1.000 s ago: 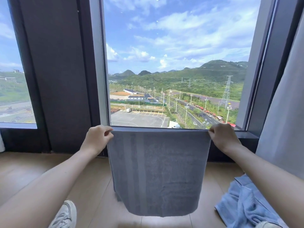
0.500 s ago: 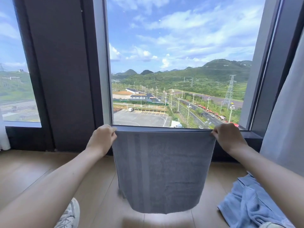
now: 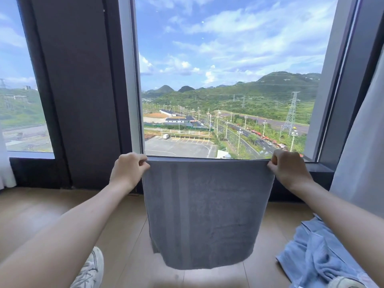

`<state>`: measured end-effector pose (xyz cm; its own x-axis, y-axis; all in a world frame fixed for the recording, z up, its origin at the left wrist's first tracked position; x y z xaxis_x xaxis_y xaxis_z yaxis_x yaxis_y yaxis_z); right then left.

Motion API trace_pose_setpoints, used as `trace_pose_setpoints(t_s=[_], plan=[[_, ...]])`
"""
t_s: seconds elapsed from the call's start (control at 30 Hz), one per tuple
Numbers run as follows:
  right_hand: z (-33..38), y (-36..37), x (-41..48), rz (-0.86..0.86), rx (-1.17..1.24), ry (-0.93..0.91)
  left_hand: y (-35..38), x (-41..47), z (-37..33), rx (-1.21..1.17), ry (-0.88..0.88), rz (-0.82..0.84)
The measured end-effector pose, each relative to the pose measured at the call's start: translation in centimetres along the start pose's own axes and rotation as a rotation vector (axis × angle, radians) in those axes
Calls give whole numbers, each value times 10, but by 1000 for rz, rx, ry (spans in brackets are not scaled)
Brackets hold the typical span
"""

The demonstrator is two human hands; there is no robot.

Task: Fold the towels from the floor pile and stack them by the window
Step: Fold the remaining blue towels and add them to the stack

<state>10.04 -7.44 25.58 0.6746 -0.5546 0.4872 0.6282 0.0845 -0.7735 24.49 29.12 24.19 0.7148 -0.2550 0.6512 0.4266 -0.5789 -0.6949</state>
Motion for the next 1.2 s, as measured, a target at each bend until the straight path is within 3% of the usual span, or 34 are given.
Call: trace_pose_setpoints(t_s=[0.17,0.37,0.53,0.7,0.83,1.03,1.2], plan=[[2,14,-2,101,-48,10,24,-9,11,-3,-98,213],[17,-44,3,-244,234,-72,-21,10,7,-166,-62,-126],[9,-4,9,-17,61,-13,5,0,5,-20,-27,56],[3,0,7,11,71,31,17,1,6,-25,-41,129],[-8,21,6,162,-3,134,33,-12,14,-88,-170,243],[-29,52,-3,390,227,391,65,-26,38,-434,-420,336],[-31,47,-1,354,315,427,67,-25,31,-223,-280,434]])
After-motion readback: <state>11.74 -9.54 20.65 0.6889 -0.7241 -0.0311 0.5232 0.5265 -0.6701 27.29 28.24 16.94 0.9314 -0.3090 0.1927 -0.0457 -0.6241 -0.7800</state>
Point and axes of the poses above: each hand's wrist, its own x-axis towards the middle knuckle, its own y-axis out of the palm, z = x × y, the point moved 10 cm from there along x, towards the middle knuckle, and after that the axes turned 10 degrees about y, right-handed, at the moved point
